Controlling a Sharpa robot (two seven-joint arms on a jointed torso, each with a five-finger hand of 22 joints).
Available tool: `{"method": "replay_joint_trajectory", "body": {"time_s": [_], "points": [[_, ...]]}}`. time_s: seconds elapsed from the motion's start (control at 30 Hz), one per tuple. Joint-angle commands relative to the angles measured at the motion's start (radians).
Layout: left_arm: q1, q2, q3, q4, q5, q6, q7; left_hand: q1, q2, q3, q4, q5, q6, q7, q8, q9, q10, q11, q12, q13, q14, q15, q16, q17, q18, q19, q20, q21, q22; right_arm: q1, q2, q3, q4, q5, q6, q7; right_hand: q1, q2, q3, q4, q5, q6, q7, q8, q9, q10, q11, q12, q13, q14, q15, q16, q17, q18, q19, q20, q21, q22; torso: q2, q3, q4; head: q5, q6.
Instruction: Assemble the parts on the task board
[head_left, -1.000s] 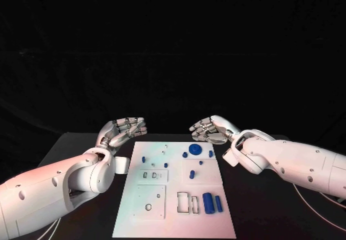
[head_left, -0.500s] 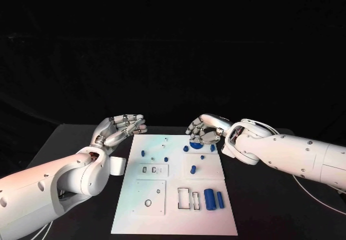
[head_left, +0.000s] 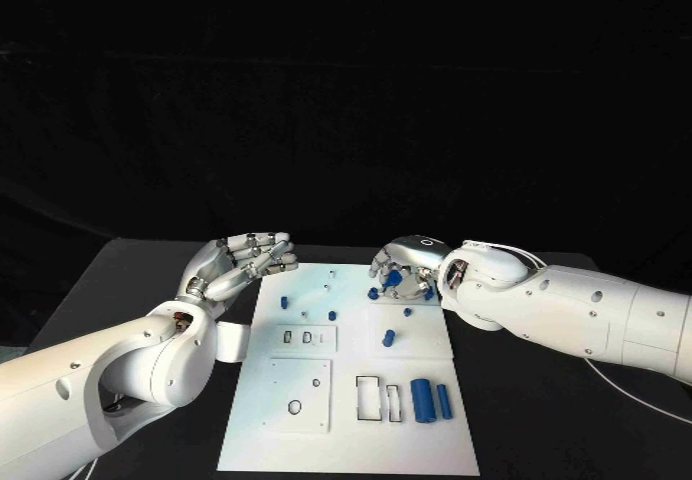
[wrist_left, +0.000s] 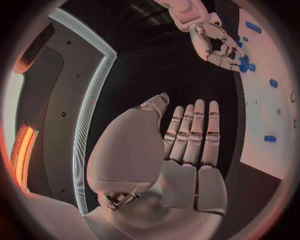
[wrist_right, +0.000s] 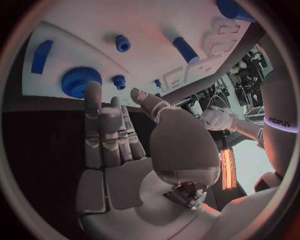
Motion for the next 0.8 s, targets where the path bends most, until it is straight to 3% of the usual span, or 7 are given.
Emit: {"method": "replay_joint_trajectory", "body": {"time_s": [0.03,0.27,0.37,0.67,0.8], "points": [[0.001,0.000,0.002,0.007,0.011,0.017,-0.004,-0.002,-0.008,0.007,0.000,-0.004,-0.001,0.017,-0.005,-0.001,0.001,-0.001,-0.007,-0.001,0.002,0.004,0.000,0.001,0.011,0.008,0.000,0.004,-0.001,0.000,0.005,0.000,-0.002,-0.092,0.047,-0.069,0.000,-0.012,0.002,0.007,0.005,0.002,0.002,-0.007,0.002,-0.011,0.001,0.003,0.002,0.023,0.007,0.082,0.084,-0.021,0.024,0.003,0.060,0.076,0.014,-0.0048,0.0057,-0.006,0.003],[0.001,-0.004,0.002,0.013,0.014,0.017,-0.011,-0.002,-0.009,0.010,-0.001,-0.004,-0.003,0.018,-0.007,-0.002,-0.001,0.000,-0.011,-0.001,-0.001,0.005,-0.003,0.001,0.011,0.009,0.000,0.004,-0.001,-0.001,0.012,0.000,-0.005,-0.109,0.044,-0.087,0.007,-0.013,0.006,0.012,0.005,0.003,0.003,-0.008,0.005,-0.022,0.003,0.004,0.005,0.019,0.010,0.146,0.144,-0.027,0.032,0.006,0.106,0.132,0.021,-0.0052,0.0106,-0.010,0.005],[0.001,-0.004,0.003,0.013,0.016,0.020,-0.013,-0.002,-0.009,0.010,-0.002,-0.004,-0.003,0.018,-0.008,-0.002,-0.001,0.001,-0.012,-0.001,-0.002,0.005,-0.004,0.001,0.011,0.009,0.000,0.004,-0.002,-0.001,0.015,0.000,-0.005,-0.111,0.041,-0.088,0.011,-0.012,0.011,0.014,0.005,0.005,0.003,-0.007,0.008,-0.023,0.003,0.005,0.007,0.024,0.010,0.194,0.197,-0.036,0.054,0.009,0.155,0.197,0.024,-0.0056,0.0121,-0.012,0.005],[0.001,-0.005,0.003,0.004,0.030,0.024,-0.016,-0.002,-0.009,0.011,-0.002,-0.004,-0.003,0.018,-0.008,-0.002,-0.001,0.001,-0.012,-0.001,-0.003,0.005,-0.005,0.001,0.011,0.009,0.000,0.004,-0.002,-0.003,0.022,0.000,-0.006,-0.110,0.043,-0.088,0.018,-0.001,0.032,0.021,0.006,0.022,-0.004,0.005,0.019,-0.008,-0.003,0.013,0.013,0.034,0.004,0.273,0.289,-0.055,0.106,0.010,0.258,0.333,0.030,-0.0047,0.0113,-0.009,0.009],[0.001,-0.005,0.003,0.003,0.031,0.026,-0.019,-0.002,-0.009,0.011,-0.002,-0.004,-0.003,0.019,-0.008,-0.002,-0.001,0.001,-0.012,-0.001,-0.003,0.005,-0.005,0.001,0.011,0.010,0.000,0.004,-0.002,-0.003,0.024,0.000,-0.006,-0.109,0.042,-0.088,0.018,-0.002,0.037,0.025,0.006,0.023,-0.005,0.006,0.022,-0.004,-0.003,0.014,0.014,0.034,0.005,0.288,0.305,-0.056,0.108,0.010,0.270,0.348,0.034,-0.0053,0.0122,-0.010,0.010]]}}
